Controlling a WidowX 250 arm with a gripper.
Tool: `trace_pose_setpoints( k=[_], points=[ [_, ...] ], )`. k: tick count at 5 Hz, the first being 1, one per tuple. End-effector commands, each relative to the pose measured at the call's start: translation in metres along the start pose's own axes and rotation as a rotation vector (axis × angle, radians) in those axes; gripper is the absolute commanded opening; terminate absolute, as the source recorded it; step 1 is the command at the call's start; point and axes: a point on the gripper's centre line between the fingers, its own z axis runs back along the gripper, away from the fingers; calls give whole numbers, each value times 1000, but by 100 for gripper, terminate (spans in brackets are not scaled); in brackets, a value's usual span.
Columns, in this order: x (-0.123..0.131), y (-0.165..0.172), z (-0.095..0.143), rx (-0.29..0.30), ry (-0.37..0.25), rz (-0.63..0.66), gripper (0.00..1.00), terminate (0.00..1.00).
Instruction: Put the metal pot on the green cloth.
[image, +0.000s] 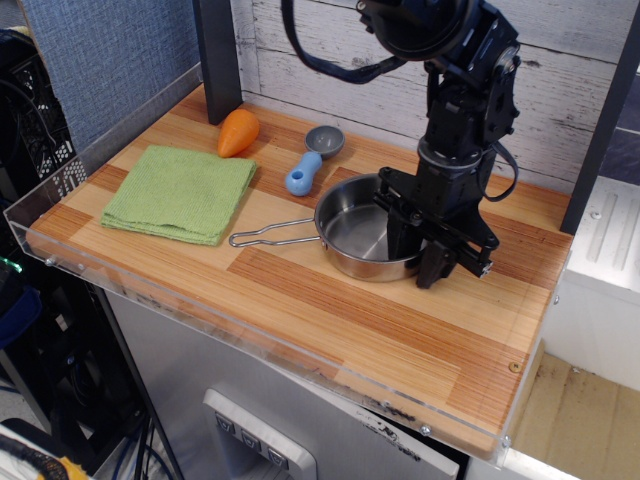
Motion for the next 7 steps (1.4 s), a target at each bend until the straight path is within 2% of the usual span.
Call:
trace_pose_setpoints(
  k=[1, 2, 3, 4, 5, 6, 7],
  points=[
    [-11, 16, 28, 29, -131, 2, 0, 0],
    [-15, 29, 64, 48, -250, 37, 0, 0],
    [-26, 58, 105, 37, -294, 144, 0, 0],
    [-41, 92, 127, 31, -312, 275, 0, 0],
    [-56, 139, 118, 26, -242, 444, 0, 0],
    [-66, 166, 100, 42, -149, 555, 0, 0],
    [-75, 169, 83, 36, -81, 592, 0, 0]
  ],
)
